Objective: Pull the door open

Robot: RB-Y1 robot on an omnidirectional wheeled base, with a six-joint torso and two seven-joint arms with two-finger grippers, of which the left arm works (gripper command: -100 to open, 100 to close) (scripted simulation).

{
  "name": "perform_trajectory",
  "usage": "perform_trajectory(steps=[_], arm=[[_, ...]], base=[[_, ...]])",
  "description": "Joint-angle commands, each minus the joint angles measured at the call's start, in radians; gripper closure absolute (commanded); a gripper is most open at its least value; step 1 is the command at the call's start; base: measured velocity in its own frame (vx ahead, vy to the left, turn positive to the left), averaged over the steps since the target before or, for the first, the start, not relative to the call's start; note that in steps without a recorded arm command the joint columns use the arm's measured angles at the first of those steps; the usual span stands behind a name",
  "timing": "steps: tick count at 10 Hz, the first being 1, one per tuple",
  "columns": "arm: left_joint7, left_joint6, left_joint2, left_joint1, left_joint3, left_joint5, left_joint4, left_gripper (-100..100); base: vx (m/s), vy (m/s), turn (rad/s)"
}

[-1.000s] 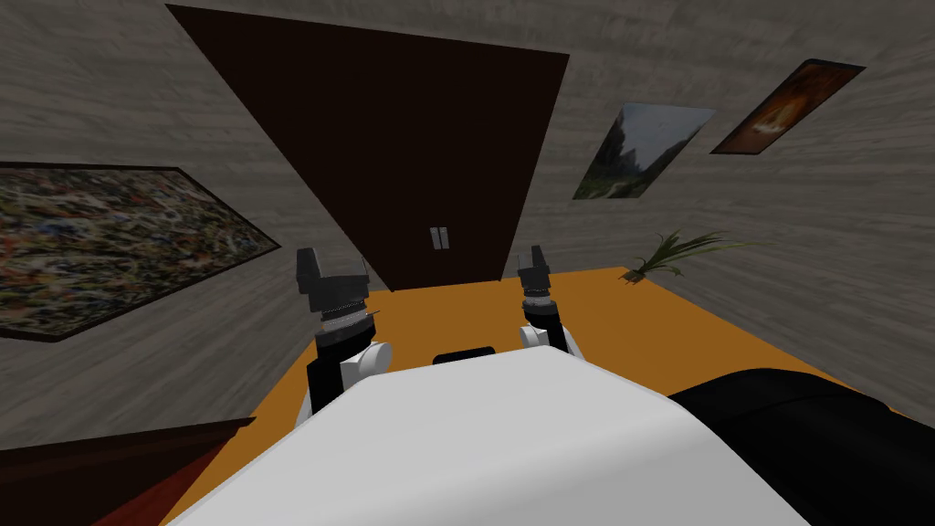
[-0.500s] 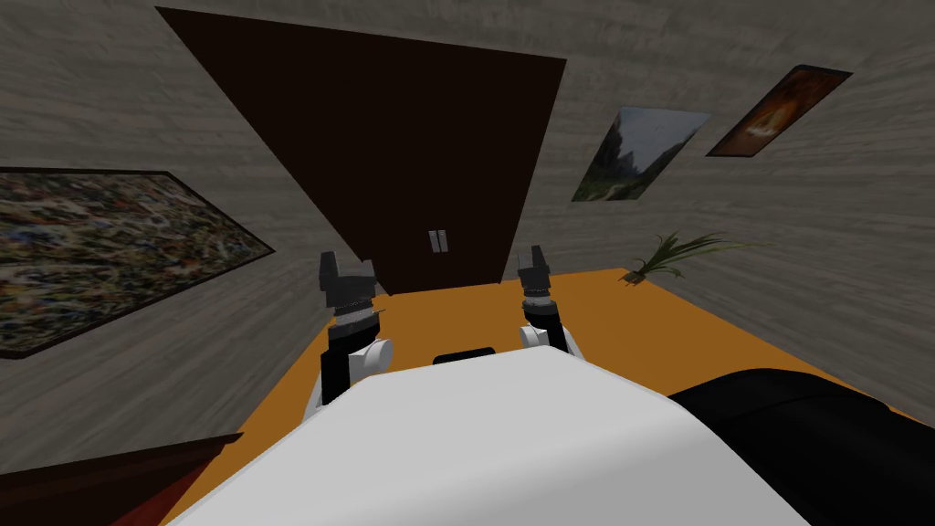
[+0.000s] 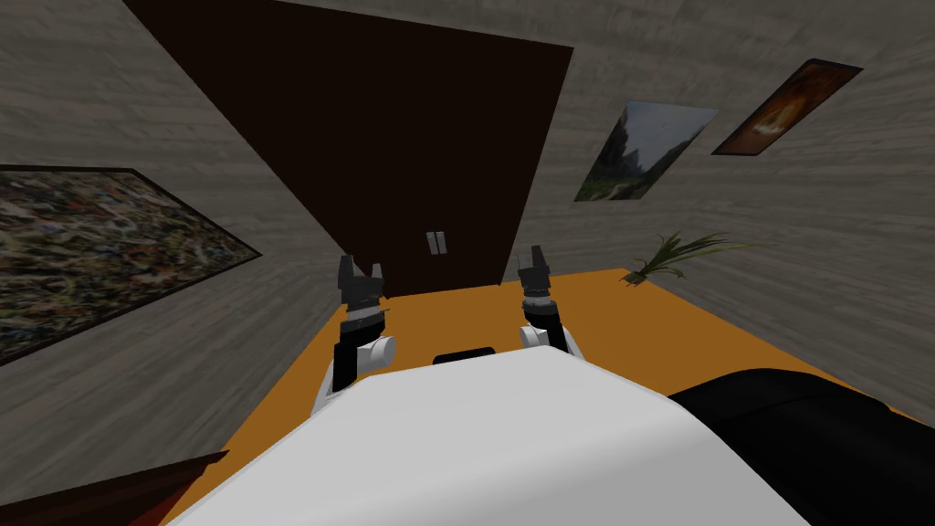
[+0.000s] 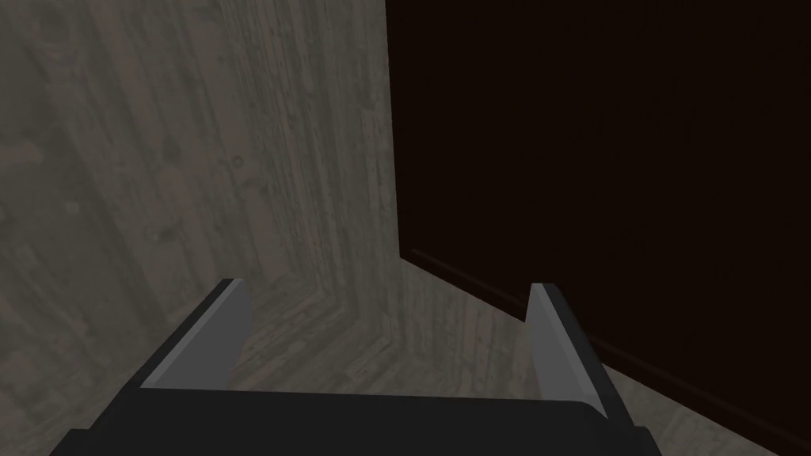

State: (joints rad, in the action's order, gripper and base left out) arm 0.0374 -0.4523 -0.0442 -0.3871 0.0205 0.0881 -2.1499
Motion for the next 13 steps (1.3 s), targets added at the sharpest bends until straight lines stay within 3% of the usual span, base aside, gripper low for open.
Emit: perform_trajectory(steps=[1,13], arm=[[0.002,0.001,-0.008,0.018,0.005,0.000,0.042,-100],[0.018,0.046,-0.060,0.152,0.041,-0.003,0.342,-100]], base=[[0.103,-0.015,-0.032],[0.098,0.000,-0.031]])
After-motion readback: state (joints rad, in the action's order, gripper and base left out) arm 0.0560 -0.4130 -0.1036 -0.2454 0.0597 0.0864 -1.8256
